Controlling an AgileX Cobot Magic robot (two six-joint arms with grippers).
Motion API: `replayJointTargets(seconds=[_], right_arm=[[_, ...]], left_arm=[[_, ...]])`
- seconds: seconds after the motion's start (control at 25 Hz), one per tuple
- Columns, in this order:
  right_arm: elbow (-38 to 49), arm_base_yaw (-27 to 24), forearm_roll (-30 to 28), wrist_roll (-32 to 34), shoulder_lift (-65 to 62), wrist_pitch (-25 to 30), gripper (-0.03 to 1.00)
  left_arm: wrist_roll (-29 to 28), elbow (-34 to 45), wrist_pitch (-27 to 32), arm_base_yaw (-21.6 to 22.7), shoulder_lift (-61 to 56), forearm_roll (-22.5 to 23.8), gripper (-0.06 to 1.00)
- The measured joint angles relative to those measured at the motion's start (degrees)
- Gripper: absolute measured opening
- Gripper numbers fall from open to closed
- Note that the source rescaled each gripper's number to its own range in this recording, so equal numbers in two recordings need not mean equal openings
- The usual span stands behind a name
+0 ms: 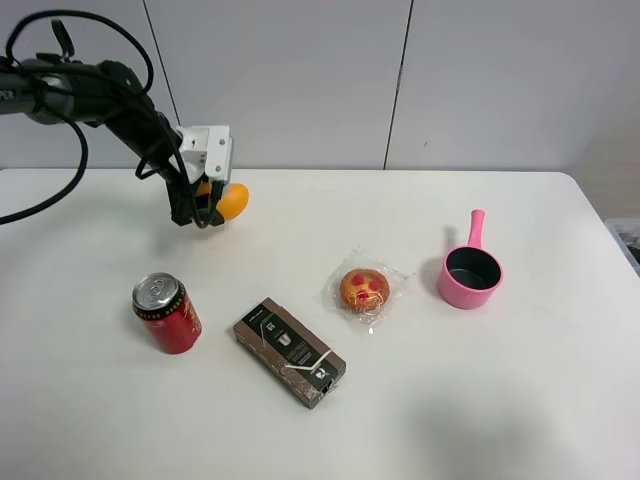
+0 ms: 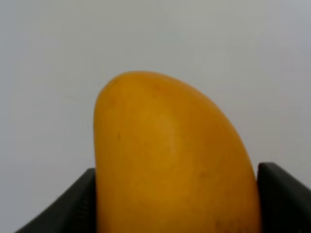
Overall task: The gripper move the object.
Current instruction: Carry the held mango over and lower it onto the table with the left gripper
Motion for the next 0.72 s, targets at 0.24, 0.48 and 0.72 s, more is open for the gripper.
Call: replayJointTargets(seconds=[0.24, 0.48, 0.72], right_arm=[[0.0, 0.0, 0.0, 0.0, 0.0, 0.0, 1.00], [0.0, 0.0, 0.0, 0.0, 0.0, 0.0, 1.00], [0.0, 0.0, 0.0, 0.0, 0.0, 0.0, 1.00]], left_arm=[[-28.4, 0.0, 0.6, -5.3, -7.6, -0.4, 0.01], [-48.8, 0.0, 1.4, -14.7, -12.4, -0.7, 0.01], [-46.2, 0.0, 2.5, -25.5, -13.7, 2.5, 0.01]])
